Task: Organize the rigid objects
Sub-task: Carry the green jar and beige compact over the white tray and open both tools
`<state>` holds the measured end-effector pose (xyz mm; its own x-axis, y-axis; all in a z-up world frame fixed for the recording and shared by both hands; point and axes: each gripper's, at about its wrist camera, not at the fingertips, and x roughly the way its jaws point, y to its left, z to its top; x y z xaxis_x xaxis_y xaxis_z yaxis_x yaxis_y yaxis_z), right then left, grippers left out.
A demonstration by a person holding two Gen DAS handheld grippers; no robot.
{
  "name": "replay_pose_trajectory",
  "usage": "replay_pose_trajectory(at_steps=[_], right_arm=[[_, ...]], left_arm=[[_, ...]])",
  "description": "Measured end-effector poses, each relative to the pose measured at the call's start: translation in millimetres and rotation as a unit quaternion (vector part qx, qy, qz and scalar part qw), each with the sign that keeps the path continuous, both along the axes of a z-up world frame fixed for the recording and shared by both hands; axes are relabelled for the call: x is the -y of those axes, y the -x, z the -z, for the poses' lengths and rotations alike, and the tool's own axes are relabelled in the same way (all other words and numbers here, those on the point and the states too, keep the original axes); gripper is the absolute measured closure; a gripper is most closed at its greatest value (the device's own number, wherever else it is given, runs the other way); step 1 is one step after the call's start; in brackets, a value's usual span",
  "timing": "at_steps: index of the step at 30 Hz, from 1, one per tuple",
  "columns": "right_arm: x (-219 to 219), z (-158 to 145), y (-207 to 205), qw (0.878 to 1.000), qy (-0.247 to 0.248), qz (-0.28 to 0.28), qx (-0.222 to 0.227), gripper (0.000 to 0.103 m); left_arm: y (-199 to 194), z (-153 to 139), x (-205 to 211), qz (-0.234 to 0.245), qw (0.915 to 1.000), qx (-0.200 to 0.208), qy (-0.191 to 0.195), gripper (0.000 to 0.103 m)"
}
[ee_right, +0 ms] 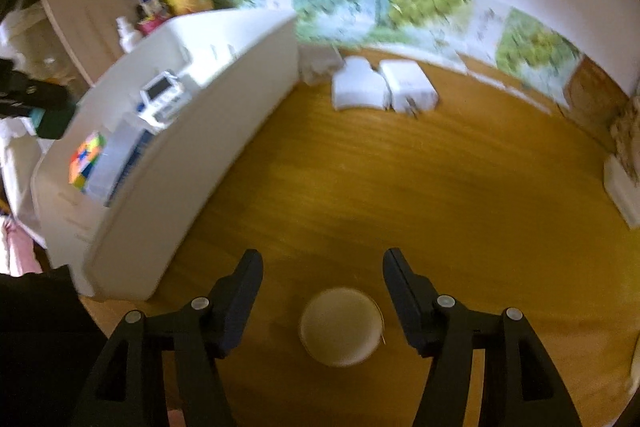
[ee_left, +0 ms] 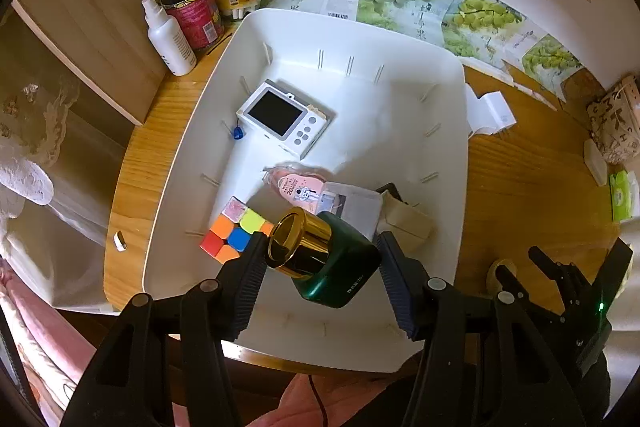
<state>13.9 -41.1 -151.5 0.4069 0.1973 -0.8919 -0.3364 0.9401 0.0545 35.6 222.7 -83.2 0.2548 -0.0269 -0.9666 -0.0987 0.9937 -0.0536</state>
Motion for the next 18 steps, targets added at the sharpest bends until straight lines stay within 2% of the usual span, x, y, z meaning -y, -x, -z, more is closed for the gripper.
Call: replay_pose_trajectory(at_steps=[11, 18], right_arm=[[29, 27, 7, 0.992, 0.012, 0.104, -0.066, 0.037], [22, 30, 12, 0.991, 0.014, 0.107, -0.075, 0.037]], left_arm=[[-4, 12, -2, 0.026, 0.9995, -0.018, -0.008, 0.044], [-4, 16, -3, 0.033, 0.9991, -0.024, -0.011, 0.044]])
